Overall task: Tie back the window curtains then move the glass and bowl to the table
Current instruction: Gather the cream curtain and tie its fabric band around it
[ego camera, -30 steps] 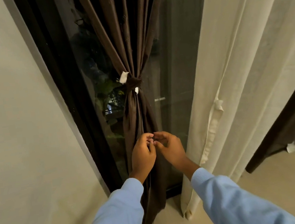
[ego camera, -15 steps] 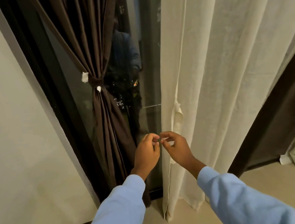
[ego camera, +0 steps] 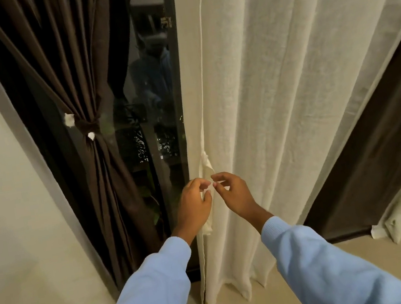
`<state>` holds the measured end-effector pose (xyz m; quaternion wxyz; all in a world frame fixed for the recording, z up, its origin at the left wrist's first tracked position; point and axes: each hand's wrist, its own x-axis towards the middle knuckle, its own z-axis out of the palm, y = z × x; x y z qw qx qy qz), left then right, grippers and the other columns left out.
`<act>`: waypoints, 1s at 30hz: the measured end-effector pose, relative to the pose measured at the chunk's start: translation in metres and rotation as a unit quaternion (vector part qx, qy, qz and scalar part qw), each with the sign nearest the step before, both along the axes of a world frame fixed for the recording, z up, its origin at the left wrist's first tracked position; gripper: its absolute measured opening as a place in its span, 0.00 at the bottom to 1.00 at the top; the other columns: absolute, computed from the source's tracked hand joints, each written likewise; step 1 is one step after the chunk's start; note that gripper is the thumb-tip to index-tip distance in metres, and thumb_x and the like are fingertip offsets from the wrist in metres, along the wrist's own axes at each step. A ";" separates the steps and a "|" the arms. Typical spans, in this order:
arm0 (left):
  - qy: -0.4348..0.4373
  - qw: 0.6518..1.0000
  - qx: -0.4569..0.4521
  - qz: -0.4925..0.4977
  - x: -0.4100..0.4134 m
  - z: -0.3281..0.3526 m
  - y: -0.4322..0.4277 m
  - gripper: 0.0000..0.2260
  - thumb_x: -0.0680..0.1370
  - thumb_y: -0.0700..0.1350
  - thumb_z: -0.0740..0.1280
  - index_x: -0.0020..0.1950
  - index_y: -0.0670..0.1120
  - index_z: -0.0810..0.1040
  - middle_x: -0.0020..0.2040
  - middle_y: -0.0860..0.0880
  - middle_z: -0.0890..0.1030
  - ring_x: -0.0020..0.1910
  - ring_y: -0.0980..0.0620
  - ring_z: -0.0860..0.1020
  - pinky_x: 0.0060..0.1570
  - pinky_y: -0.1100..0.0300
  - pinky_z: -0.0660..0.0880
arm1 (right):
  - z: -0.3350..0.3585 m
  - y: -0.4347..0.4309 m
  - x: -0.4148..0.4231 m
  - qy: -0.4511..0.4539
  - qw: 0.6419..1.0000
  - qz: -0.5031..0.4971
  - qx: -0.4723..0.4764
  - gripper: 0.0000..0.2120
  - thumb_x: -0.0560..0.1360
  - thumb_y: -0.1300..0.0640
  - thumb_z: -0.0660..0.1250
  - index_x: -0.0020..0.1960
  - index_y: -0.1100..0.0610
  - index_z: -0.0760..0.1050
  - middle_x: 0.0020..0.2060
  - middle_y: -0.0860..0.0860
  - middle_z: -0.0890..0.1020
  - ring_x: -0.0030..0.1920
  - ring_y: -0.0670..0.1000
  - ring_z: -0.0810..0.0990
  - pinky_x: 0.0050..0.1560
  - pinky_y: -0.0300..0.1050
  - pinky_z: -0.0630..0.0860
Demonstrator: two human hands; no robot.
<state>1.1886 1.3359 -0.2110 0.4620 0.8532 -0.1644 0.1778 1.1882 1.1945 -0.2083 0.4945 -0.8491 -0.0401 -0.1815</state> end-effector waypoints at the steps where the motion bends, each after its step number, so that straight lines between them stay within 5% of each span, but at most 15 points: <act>1: -0.005 1.000 -0.005 0.004 0.006 0.001 -0.002 0.05 0.78 0.45 0.66 0.52 0.54 0.74 0.52 0.56 0.77 0.51 0.58 0.76 0.48 0.63 0.77 | 0.002 -0.002 0.008 -0.001 1.000 0.000 0.000 0.13 0.80 0.56 0.65 0.64 0.55 0.77 0.59 0.48 0.81 0.52 0.43 0.79 0.54 0.38 0.77; 5: -0.001 0.999 -0.026 0.022 0.042 0.003 -0.008 0.07 0.78 0.44 0.66 0.54 0.53 0.75 0.55 0.55 0.76 0.55 0.57 0.74 0.51 0.61 0.76 | 0.009 -0.008 0.047 0.013 1.000 0.012 -0.004 0.18 0.81 0.58 0.63 0.71 0.57 0.71 0.67 0.51 0.76 0.55 0.47 0.78 0.56 0.38 0.73; 10: 0.031 0.995 -0.094 0.036 0.081 0.004 -0.021 0.07 0.80 0.46 0.63 0.58 0.49 0.74 0.57 0.52 0.76 0.56 0.54 0.75 0.50 0.64 0.72 | 0.011 -0.005 0.087 0.055 0.997 0.056 0.022 0.24 0.80 0.57 0.65 0.75 0.56 0.64 0.64 0.48 0.72 0.47 0.53 0.82 0.31 0.31 0.74; 14: 0.063 0.986 -0.152 0.025 0.097 0.010 -0.033 0.16 0.77 0.53 0.66 0.61 0.48 0.71 0.56 0.51 0.77 0.53 0.54 0.77 0.48 0.63 0.75 | 0.008 -0.007 0.100 0.064 0.996 0.038 -0.056 0.15 0.76 0.54 0.70 0.61 0.56 0.75 0.49 0.47 0.78 0.43 0.46 0.77 0.43 0.43 0.75; 17: 0.073 0.988 -0.130 0.028 0.104 0.010 -0.044 0.19 0.75 0.55 0.69 0.61 0.48 0.71 0.53 0.52 0.77 0.50 0.55 0.77 0.47 0.62 0.76 | 0.007 -0.003 0.093 0.081 0.992 0.003 -0.102 0.09 0.76 0.51 0.67 0.55 0.52 0.74 0.45 0.46 0.79 0.46 0.50 0.80 0.44 0.45 0.76; 23: 0.110 0.984 -0.135 0.037 0.110 0.017 -0.048 0.06 0.81 0.45 0.59 0.52 0.43 0.72 0.45 0.48 0.78 0.44 0.51 0.76 0.40 0.61 0.70 | -0.028 0.005 0.064 0.191 0.958 0.159 -0.142 0.21 0.76 0.44 0.68 0.64 0.54 0.73 0.56 0.51 0.81 0.43 0.52 0.82 0.47 0.47 0.80; 26: 0.143 0.979 -0.144 -0.017 0.106 0.024 -0.044 0.06 0.82 0.49 0.57 0.53 0.48 0.69 0.45 0.51 0.77 0.43 0.53 0.77 0.40 0.62 0.71 | -0.048 0.003 0.059 0.238 0.903 0.297 -0.202 0.24 0.76 0.47 0.68 0.71 0.50 0.69 0.66 0.48 0.76 0.59 0.51 0.79 0.58 0.44 0.76; 28: 0.166 0.977 -0.135 -0.025 0.102 0.029 -0.038 0.08 0.82 0.48 0.57 0.61 0.51 0.65 0.51 0.51 0.77 0.49 0.53 0.77 0.47 0.60 0.74 | -0.051 -0.004 0.060 0.188 0.934 0.231 -0.198 0.14 0.77 0.48 0.66 0.62 0.45 0.76 0.59 0.42 0.81 0.55 0.46 0.81 0.54 0.41 0.75; 30: 0.173 0.980 -0.100 -0.009 0.095 0.033 -0.033 0.12 0.82 0.44 0.56 0.64 0.51 0.60 0.53 0.50 0.74 0.51 0.52 0.75 0.50 0.58 0.72 | -0.047 -0.016 0.063 0.098 0.989 0.079 -0.072 0.05 0.77 0.45 0.66 0.50 0.44 0.76 0.44 0.41 0.82 0.41 0.43 0.81 0.44 0.42 0.78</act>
